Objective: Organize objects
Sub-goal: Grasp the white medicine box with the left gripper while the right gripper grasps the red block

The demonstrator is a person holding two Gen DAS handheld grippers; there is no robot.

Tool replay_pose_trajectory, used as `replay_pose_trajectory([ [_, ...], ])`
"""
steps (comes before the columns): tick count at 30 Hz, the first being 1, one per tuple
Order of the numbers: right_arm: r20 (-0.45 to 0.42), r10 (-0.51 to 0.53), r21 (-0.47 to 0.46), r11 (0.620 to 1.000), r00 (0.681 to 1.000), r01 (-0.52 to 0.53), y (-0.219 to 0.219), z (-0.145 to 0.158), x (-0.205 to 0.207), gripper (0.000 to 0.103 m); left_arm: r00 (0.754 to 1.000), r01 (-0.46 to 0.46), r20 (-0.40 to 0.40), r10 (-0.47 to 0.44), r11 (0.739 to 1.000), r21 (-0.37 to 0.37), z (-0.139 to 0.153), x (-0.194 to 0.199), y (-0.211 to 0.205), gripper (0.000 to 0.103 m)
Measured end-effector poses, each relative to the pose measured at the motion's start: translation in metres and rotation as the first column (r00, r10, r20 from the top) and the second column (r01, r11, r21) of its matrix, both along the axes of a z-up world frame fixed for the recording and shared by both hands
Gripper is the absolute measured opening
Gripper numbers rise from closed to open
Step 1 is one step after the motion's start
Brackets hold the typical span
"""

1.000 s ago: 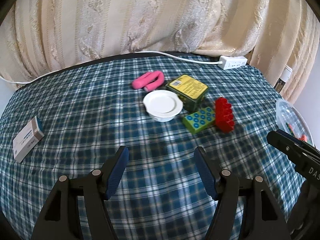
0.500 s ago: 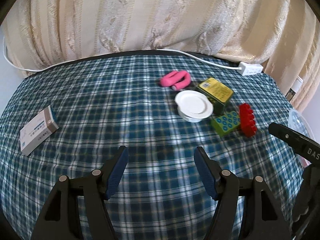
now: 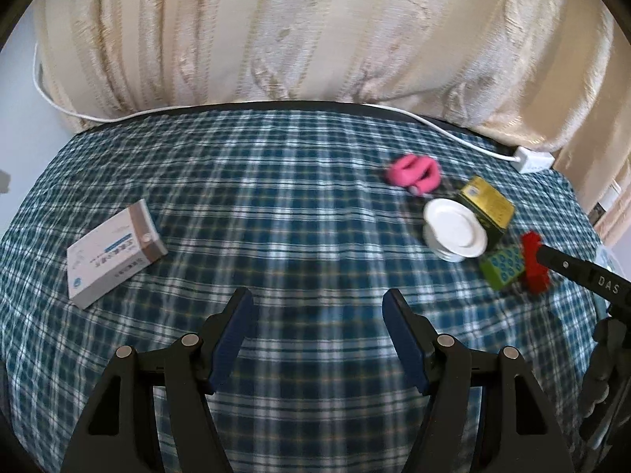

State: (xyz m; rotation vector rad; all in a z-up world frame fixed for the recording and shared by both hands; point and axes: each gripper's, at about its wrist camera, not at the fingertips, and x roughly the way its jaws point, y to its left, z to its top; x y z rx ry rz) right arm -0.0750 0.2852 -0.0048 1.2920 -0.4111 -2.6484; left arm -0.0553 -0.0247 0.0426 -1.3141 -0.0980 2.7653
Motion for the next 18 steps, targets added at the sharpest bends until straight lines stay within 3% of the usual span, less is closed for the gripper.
replay_pose_trajectory([
  [13,0.009,0.023,0.046,0.999,1.000,-0.023,-0.013,-0.011,-0.004,0.054,0.983,-0.183,-0.028,0.183,0.983,0.003,0.006,-0.013,-0.085,0.075],
  [18,0.004,0.023,0.047,0.999,1.000,-0.023,-0.013,-0.011,-0.003,0.054,0.974,-0.224,-0.049,0.222,0.974,-0.041,0.006,-0.020,-0.122,0.075],
])
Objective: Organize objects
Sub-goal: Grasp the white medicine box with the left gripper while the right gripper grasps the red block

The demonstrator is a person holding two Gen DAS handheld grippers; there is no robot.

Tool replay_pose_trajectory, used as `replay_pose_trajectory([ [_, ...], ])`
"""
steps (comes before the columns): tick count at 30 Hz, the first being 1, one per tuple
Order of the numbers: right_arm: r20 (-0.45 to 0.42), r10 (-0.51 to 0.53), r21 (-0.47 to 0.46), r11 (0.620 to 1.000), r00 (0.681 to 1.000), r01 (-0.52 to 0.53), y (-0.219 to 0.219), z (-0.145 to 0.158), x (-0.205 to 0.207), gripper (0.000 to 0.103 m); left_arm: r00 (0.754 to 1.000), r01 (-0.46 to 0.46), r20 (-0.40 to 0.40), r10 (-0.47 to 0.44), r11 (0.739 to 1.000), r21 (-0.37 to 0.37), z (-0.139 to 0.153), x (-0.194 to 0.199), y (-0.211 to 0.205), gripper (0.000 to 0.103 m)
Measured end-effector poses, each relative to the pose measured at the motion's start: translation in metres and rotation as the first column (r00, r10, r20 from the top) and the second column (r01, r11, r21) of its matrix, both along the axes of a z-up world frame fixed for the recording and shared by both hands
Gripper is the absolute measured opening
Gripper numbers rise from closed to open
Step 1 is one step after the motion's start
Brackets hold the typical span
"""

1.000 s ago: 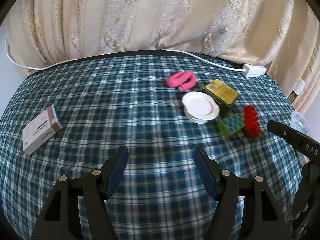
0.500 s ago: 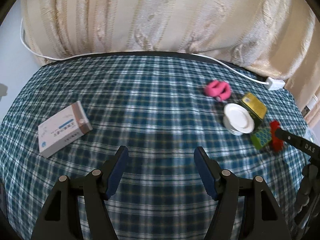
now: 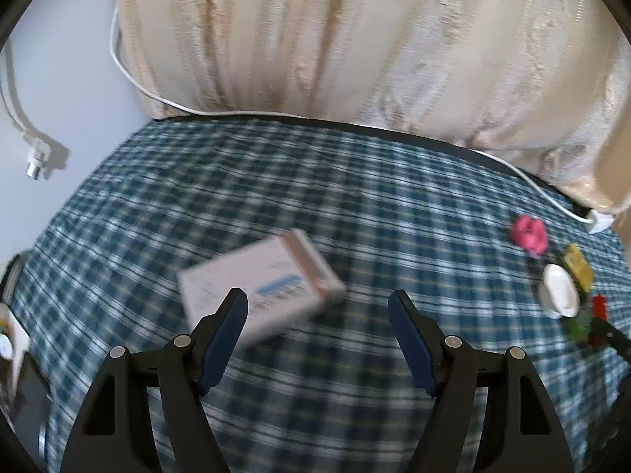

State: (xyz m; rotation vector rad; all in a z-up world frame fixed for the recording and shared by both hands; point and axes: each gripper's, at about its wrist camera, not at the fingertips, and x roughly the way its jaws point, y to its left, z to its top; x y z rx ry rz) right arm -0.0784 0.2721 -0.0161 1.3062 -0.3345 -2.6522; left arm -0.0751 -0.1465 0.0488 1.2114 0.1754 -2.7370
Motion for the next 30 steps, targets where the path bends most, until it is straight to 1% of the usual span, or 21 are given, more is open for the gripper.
replay_pose_trajectory([
  [4,-0.001,-0.002,0.001,1.000,1.000,0.002,-0.001,0.000,0.001,0.054,0.999,-0.043,0.004,0.043,0.999,-0.007,-0.005,-0.008,-0.033,0.075],
  [6,-0.002,-0.001,0.005,1.000,1.000,0.001,-0.001,0.000,0.001,0.054,0.999,-0.047,-0.001,0.047,0.999,-0.002,-0.008,-0.013,-0.045,0.075],
  [9,-0.004,-0.002,0.007,1.000,1.000,0.002,-0.002,0.000,0.002,0.054,0.999,-0.035,-0.002,0.035,0.999,-0.015,-0.012,-0.022,-0.056,0.075],
  [12,-0.004,-0.003,0.008,1.000,1.000,0.003,-0.002,0.000,0.003,0.054,1.000,0.000,0.003,0.000,1.000,-0.020,-0.017,-0.031,-0.063,0.075],
  [15,-0.004,-0.005,0.007,1.000,1.000,0.005,-0.002,0.000,0.003,0.054,0.999,0.024,0.021,-0.024,1.000,0.002,-0.023,-0.038,-0.068,0.075],
  [17,-0.005,-0.007,0.008,1.000,1.000,0.007,-0.003,0.000,0.004,0.054,0.998,0.056,0.030,-0.057,0.997,0.046,-0.027,-0.041,-0.071,0.075],
  [19,-0.005,-0.010,0.008,1.000,1.000,0.010,-0.004,0.001,0.004,0.054,0.997,0.072,0.031,-0.075,0.994,0.079,-0.029,-0.042,-0.073,0.080],
  [22,-0.007,-0.012,0.009,1.000,1.000,0.012,-0.004,0.001,0.004,0.054,0.995,0.093,0.032,-0.098,0.987,0.129,-0.030,-0.040,-0.075,0.080],
  [23,-0.007,-0.012,0.009,1.000,1.000,0.012,-0.004,0.001,0.004,0.054,0.994,0.099,0.030,-0.104,0.986,0.135,-0.029,-0.039,-0.075,0.080],
  [26,-0.007,-0.012,0.009,1.000,1.000,0.012,-0.004,0.001,0.004,0.054,0.989,0.141,0.020,-0.145,0.982,0.128,-0.025,-0.033,-0.067,0.080],
  [30,-0.008,-0.012,0.009,1.000,1.000,0.012,-0.004,0.001,0.004,0.054,0.974,0.221,0.031,-0.225,0.970,0.100,-0.023,-0.025,-0.048,0.080],
])
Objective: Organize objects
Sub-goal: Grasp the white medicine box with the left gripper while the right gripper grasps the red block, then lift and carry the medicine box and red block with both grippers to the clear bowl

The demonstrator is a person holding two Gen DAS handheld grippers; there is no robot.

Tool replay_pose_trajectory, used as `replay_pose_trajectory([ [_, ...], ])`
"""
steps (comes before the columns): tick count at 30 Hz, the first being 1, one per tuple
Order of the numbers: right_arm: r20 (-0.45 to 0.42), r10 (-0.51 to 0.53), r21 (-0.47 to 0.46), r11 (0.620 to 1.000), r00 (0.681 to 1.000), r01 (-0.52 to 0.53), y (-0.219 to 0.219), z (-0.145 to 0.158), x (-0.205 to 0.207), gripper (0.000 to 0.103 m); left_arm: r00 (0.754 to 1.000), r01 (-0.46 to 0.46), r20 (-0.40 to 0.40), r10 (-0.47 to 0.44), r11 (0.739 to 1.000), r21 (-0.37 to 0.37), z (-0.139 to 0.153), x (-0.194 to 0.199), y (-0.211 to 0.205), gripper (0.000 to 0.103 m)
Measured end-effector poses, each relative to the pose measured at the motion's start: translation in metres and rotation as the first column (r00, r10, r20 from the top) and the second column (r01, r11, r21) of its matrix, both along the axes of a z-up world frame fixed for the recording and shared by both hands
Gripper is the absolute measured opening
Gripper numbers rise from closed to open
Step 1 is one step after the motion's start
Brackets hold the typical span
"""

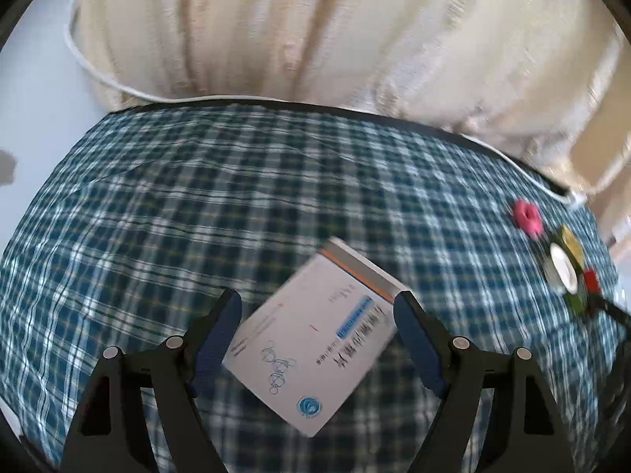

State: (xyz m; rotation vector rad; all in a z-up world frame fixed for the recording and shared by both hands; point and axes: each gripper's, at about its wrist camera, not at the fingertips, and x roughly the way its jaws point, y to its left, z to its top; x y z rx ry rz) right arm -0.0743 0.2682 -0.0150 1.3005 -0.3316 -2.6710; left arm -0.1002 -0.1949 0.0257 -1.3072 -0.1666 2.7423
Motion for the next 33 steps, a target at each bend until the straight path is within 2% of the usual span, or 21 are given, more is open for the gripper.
replay_pose_trajectory([
  [4,0.000,-0.002,0.000,1.000,1.000,0.002,0.000,0.000,0.000,0.054,0.997,0.072,0.003,-0.072,0.996,-0.047,0.001,0.010,0.022,0.080],
  [8,0.000,-0.003,0.000,1.000,1.000,0.003,0.000,0.000,0.000,0.054,0.995,0.100,0.011,-0.099,0.991,-0.091,-0.002,0.016,0.038,0.080],
  [13,0.000,-0.003,0.001,1.000,1.000,0.003,0.000,0.000,0.000,0.054,0.998,0.059,0.035,-0.054,0.984,-0.169,-0.011,0.007,0.045,0.080],
  [20,-0.004,-0.003,0.009,1.000,1.000,0.003,-0.002,0.001,0.000,0.054,0.999,0.010,0.036,-0.003,0.982,-0.189,-0.018,0.000,0.042,0.080],
  [22,-0.006,-0.003,0.010,1.000,1.000,0.003,-0.002,0.001,0.000,0.054,1.000,0.000,0.026,0.005,0.980,-0.197,-0.018,0.002,0.043,0.079],
  [24,-0.006,-0.003,0.010,1.000,1.000,0.003,-0.002,0.001,0.000,0.054,1.000,0.005,0.014,-0.002,0.978,-0.208,-0.017,0.004,0.047,0.069],
  [28,-0.015,0.002,0.016,1.000,1.000,-0.001,-0.003,0.002,0.002,0.046,1.000,-0.018,0.000,0.018,0.971,-0.238,-0.017,0.007,0.057,0.068],
  [33,-0.025,0.007,0.032,0.999,1.000,-0.006,-0.003,0.003,0.005,0.040,0.999,-0.048,-0.031,0.042,0.975,-0.219,-0.007,0.012,0.062,0.068],
])
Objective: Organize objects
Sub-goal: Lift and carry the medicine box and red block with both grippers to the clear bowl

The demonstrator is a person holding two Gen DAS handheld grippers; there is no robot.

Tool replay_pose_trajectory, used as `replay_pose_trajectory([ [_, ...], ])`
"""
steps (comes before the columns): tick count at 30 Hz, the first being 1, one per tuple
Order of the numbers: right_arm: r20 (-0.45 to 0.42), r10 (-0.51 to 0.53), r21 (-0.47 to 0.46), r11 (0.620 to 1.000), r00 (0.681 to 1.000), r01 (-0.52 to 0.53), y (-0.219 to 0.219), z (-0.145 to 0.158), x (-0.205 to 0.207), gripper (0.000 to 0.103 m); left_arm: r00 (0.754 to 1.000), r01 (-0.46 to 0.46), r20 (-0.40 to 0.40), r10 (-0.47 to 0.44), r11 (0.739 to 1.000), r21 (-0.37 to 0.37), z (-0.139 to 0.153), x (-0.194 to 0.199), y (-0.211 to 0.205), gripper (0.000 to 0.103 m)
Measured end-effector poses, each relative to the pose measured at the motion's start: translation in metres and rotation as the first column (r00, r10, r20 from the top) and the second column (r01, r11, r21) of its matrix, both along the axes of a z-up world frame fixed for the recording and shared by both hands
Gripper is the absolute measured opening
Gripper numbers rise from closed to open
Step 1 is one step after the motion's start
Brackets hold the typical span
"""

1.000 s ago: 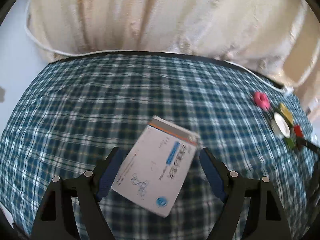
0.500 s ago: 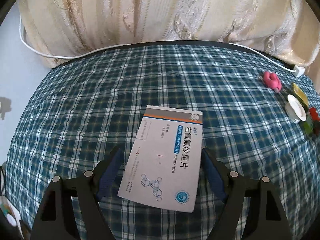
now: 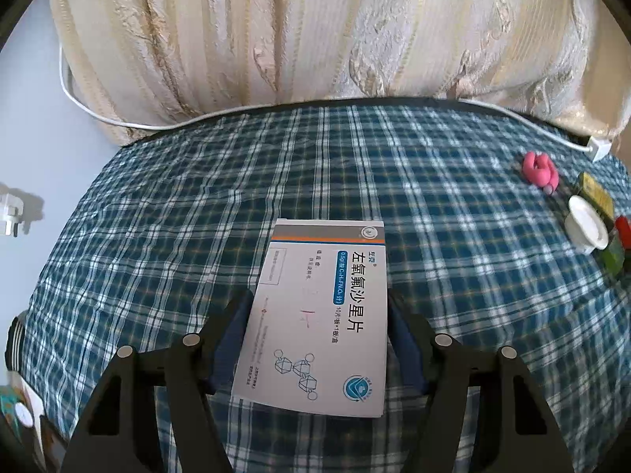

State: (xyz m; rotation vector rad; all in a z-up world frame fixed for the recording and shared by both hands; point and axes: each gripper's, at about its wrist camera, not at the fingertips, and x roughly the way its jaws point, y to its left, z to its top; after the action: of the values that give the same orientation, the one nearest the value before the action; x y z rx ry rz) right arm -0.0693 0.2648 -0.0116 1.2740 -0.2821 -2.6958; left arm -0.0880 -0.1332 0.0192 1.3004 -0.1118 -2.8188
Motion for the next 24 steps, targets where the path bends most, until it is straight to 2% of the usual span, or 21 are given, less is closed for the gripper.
replay_pose_trajectory([
  [12,-0.035,0.001,-0.003,1.000,0.999,-0.001,0.004,0.007,0.016,0.038,0.997,0.061,-0.042,-0.060,0.998,0.030,0.021,0.023,0.039,0.068],
  [24,-0.012,-0.020,0.024,1.000,1.000,0.020,0.019,0.001,0.037,0.038,0.989,0.136,-0.063,-0.131,0.987,0.089,0.032,0.045,0.084,0.068],
])
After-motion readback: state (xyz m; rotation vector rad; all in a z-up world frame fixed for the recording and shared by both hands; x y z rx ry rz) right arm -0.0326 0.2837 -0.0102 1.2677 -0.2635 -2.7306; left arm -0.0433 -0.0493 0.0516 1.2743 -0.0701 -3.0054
